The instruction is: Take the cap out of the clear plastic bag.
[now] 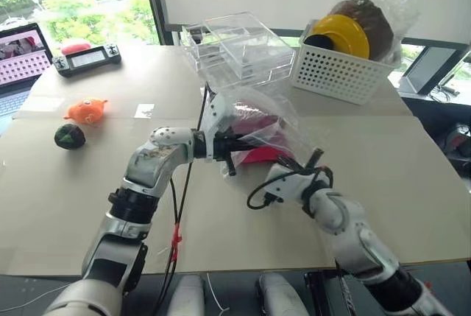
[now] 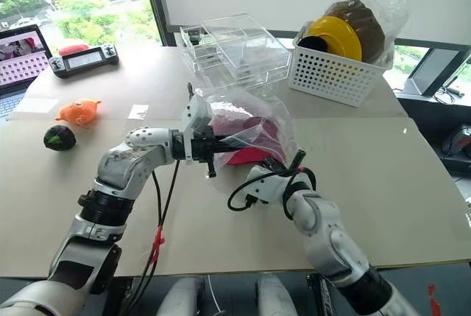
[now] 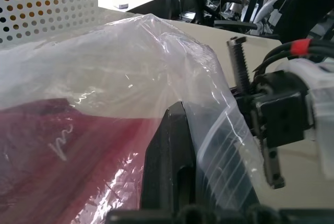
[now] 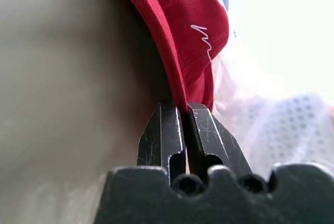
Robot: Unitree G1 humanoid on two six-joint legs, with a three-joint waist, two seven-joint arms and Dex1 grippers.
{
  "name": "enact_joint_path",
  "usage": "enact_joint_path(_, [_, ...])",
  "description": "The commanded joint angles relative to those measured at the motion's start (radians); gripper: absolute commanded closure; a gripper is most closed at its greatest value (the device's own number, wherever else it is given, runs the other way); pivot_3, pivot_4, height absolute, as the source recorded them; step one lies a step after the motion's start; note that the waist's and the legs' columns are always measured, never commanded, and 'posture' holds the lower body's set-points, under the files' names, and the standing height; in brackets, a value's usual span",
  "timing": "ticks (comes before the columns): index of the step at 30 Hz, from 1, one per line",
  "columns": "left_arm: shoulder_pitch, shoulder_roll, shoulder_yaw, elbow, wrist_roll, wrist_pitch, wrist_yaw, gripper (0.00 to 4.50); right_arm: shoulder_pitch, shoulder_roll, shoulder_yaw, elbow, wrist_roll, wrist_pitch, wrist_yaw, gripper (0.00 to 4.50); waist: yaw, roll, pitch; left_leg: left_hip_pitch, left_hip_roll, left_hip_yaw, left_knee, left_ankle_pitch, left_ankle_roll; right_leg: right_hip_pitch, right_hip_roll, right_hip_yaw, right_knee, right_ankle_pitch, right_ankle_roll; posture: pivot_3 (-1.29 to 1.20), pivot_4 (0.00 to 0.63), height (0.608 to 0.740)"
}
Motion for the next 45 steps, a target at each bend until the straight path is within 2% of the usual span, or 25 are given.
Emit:
enact_joint_path(1, [-0.007, 0.007, 0.006, -0.007, 0.005, -0.032, -0.011, 4.5, 0.038, 0.058, -0.097, -0.098, 0.09, 0.011, 0.027, 4.46, 0.0, 0.0, 0.0, 0.0, 0.0, 0.0, 0.0, 0.0, 0.0, 0.0, 0.0, 0.0, 0.0, 0.0, 0.0, 0.0, 0.15, 0.735])
enact_joint_path(7, [0.015, 0.022, -0.013, 0.004, 0.026, -0.056, -0.03, 4.5, 0.093, 0.12, -0.131, -0.193, 0.194, -0.012, 0.088, 4.46, -0.004, 0.0, 0.0, 0.001, 0.0, 0.0, -0.001, 0.0, 0.0, 0.0, 0.0, 0.0, 0.0, 0.0, 0.0, 0.0, 0.15, 0.735])
enact_joint_path(14, [0.044, 0.033, -0.024, 0.018, 0.051, -0.091, -0.05, 4.5, 0.162, 0.141, -0.357, -0.43, 0.477, 0.192, 0.26, 4.46, 0.0, 0.0, 0.0, 0.001, 0.0, 0.0, 0.0, 0.0, 0.0, 0.001, 0.0, 0.0, 0.0, 0.0, 0.0, 0.0, 0.15, 0.735])
enact_joint_path(18, [0.046, 0.031, -0.023, 0.026, 0.051, -0.093, -0.052, 4.5, 0.235, 0.063, -0.619, -0.489, 0.81, 0.279, 0.405, 4.46, 0.005, 0.0, 0.0, 0.003, 0.0, -0.001, 0.0, 0.0, 0.0, 0.005, 0.0, -0.001, -0.002, -0.001, 0.001, 0.0, 0.15, 0.735])
enact_joint_path(21, [0.046, 0.029, -0.024, 0.033, 0.054, -0.099, -0.054, 4.5, 0.264, -0.001, -0.795, -0.489, 1.107, 0.305, 0.395, 4.46, 0.004, 0.0, 0.0, 0.007, 0.0, -0.001, -0.001, 0.0, 0.0, 0.011, 0.0, -0.001, -0.004, -0.001, 0.001, 0.0, 0.15, 0.735])
enact_joint_path(23, [0.047, 0.029, -0.024, 0.037, 0.056, -0.102, -0.055, 4.5, 0.283, -0.038, -0.891, -0.489, 1.248, 0.323, 0.383, 4.46, 0.003, 0.0, 0.0, 0.01, 0.0, 0.0, -0.002, 0.0, 0.0, 0.013, 0.0, -0.001, -0.004, -0.002, 0.003, 0.0, 0.15, 0.735])
enact_joint_path(26, [0.046, 0.028, -0.023, 0.039, 0.059, -0.103, -0.057, 4.5, 0.336, -0.107, -1.029, -0.489, 1.509, 0.321, 0.334, 4.46, 0.001, 0.0, 0.0, 0.011, 0.0, 0.0, -0.003, 0.0, 0.0, 0.013, 0.0, 0.0, -0.004, -0.003, 0.006, 0.0, 0.15, 0.735])
enact_joint_path(28, [0.051, 0.03, -0.021, 0.04, 0.061, -0.106, -0.059, 4.5, 0.341, -0.151, -1.172, -0.431, 1.851, 0.214, 0.251, 4.46, 0.001, 0.001, 0.0, 0.011, 0.0, 0.0, -0.003, 0.0, 0.0, 0.013, 0.0, 0.0, -0.005, -0.003, 0.006, 0.0, 0.15, 0.735])
enact_joint_path(29, [0.053, 0.031, -0.02, 0.041, 0.061, -0.107, -0.06, 4.5, 0.336, -0.171, -1.22, -0.402, 1.975, 0.173, 0.209, 4.46, 0.0, 0.001, 0.001, 0.01, 0.0, 0.0, -0.003, 0.0, 0.0, 0.013, 0.0, 0.0, -0.006, -0.003, 0.006, 0.0, 0.15, 0.735])
enact_joint_path(33, [0.108, 0.076, -0.043, 0.014, 0.093, -0.199, -0.115, 4.5, 0.22, -0.235, -1.297, -0.287, 2.208, 0.043, 0.008, 4.46, -0.004, 0.001, 0.001, 0.01, 0.0, 0.001, -0.003, 0.0, 0.0, 0.014, 0.0, 0.001, -0.009, -0.002, 0.005, 0.0, 0.15, 0.735])
enact_joint_path(36, [0.179, 0.135, -0.06, -0.004, 0.134, -0.343, -0.177, 4.5, 0.164, -0.267, -1.286, -0.248, 2.247, -0.003, -0.096, 4.46, -0.005, 0.001, 0.0, 0.012, 0.0, 0.002, -0.005, 0.0, 0.0, 0.015, 0.0, 0.002, -0.01, -0.002, 0.006, 0.0, 0.15, 0.735])
enact_joint_path(40, [0.237, 0.191, -0.047, 0.02, 0.172, -0.513, -0.218, 4.5, 0.116, -0.297, -1.254, -0.188, 2.161, -0.032, -0.177, 4.46, 0.005, 0.001, 0.0, 0.01, 0.0, 0.001, -0.006, 0.0, 0.0, 0.013, 0.0, 0.002, -0.011, 0.0, 0.002, 0.0, 0.15, 0.735])
enact_joint_path(41, [0.25, 0.206, -0.046, 0.041, 0.195, -0.59, -0.224, 4.5, 0.087, -0.31, -1.222, -0.172, 2.085, -0.038, -0.204, 4.46, 0.007, 0.001, 0.0, 0.009, 0.0, 0.001, -0.005, 0.0, 0.0, 0.013, -0.001, 0.002, -0.011, 0.0, 0.002, 0.0, 0.15, 0.735])
enact_joint_path(45, [0.258, 0.216, -0.026, 0.113, 0.23, -0.823, -0.219, 4.5, 0.027, -0.43, -0.955, -0.156, 1.542, -0.049, -0.254, 4.46, 0.004, 0.003, 0.0, 0.011, 0.0, 0.003, -0.005, 0.0, 0.0, 0.013, -0.001, 0.003, -0.011, 0.0, 0.003, 0.0, 0.15, 0.735])
